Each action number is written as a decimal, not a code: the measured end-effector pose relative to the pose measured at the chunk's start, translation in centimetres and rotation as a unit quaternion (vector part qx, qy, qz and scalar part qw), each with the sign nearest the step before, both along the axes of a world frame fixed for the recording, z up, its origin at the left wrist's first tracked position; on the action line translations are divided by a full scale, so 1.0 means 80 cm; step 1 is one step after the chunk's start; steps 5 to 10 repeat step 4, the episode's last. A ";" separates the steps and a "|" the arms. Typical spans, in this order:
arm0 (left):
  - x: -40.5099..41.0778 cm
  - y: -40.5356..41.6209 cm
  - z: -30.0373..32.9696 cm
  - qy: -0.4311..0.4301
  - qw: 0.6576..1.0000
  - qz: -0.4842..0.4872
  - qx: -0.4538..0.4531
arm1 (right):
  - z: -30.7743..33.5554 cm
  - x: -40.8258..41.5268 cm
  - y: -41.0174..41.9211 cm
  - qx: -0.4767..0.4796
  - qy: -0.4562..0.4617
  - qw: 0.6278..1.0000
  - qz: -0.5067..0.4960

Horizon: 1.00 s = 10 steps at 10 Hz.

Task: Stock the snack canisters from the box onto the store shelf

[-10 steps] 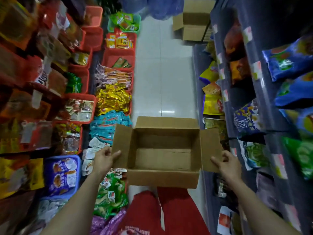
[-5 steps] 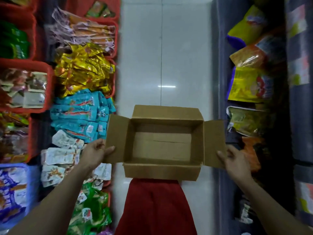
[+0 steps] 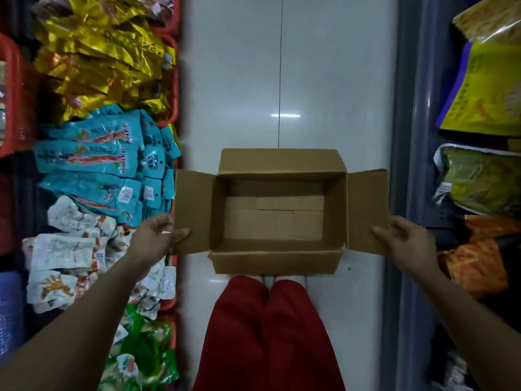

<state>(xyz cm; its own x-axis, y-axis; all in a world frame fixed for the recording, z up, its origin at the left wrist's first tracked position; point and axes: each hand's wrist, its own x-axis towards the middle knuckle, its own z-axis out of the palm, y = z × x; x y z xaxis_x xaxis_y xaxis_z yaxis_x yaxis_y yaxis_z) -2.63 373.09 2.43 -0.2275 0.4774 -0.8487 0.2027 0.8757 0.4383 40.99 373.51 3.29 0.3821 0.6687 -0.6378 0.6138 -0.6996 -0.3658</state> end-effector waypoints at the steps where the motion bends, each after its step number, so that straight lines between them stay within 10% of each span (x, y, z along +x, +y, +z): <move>1: 0.001 -0.003 -0.013 0.014 1.000 0.000 0.007 | -0.007 0.003 -0.003 -0.009 -0.009 1.000 -0.020; 10: 0.012 -0.008 0.000 0.137 0.988 -0.069 0.009 | 0.001 0.003 -0.026 -0.063 -0.012 0.998 0.007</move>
